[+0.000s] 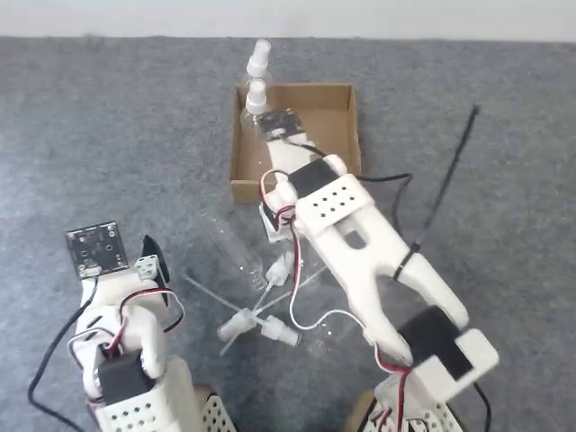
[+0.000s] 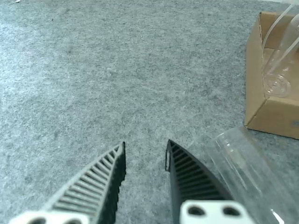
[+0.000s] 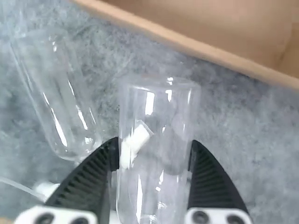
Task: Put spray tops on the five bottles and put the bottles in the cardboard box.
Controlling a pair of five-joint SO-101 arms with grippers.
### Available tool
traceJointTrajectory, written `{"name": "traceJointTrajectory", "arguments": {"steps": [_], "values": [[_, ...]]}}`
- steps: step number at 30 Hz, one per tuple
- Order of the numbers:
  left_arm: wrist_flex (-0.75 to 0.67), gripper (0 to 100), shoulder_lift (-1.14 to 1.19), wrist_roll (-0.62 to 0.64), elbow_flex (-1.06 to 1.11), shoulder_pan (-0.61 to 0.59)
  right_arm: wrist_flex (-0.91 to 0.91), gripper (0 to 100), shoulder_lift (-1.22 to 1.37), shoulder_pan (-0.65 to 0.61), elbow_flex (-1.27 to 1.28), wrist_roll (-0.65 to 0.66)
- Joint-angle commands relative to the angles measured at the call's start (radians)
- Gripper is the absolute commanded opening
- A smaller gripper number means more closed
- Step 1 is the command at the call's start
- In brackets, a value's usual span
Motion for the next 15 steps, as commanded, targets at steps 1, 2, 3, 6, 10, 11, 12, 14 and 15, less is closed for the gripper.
{"name": "traceJointTrajectory", "arguments": {"steps": [1, 2, 3, 6, 10, 11, 12, 14, 15], "values": [[-0.021, 13, -0.011, -0.003, -0.01, -0.006, 0.024, 8.0, -0.128, 0.041, -0.051, -0.091], [-0.021, 13, -0.011, -0.003, -0.01, -0.006, 0.022, 8.0, -0.15, 0.053, -0.051, -0.107], [-0.021, 13, -0.011, -0.003, -0.01, -0.006, 0.022, 8.0, -0.173, 0.067, -0.049, -0.117], [-0.021, 13, -0.011, -0.005, -0.01, -0.006, 0.021, 8.0, -0.242, 0.111, -0.049, -0.124], [-0.021, 13, -0.011, -0.005, -0.01, -0.006, 0.025, 8.0, -0.331, 0.176, -0.046, -0.124], [-0.021, 13, -0.011, -0.005, -0.01, -0.006, 0.025, 8.0, -0.352, 0.196, -0.037, -0.124], [-0.021, 13, -0.011, -0.005, -0.01, -0.006, 0.019, 8.0, -0.372, 0.214, -0.023, -0.124], [-0.021, 13, -0.011, -0.005, -0.01, -0.006, 0.016, 8.0, -0.414, 0.249, 0.014, -0.124], [-0.021, 13, -0.011, -0.005, -0.008, -0.008, 0.016, 8.0, -0.435, 0.263, 0.035, -0.124]]}}
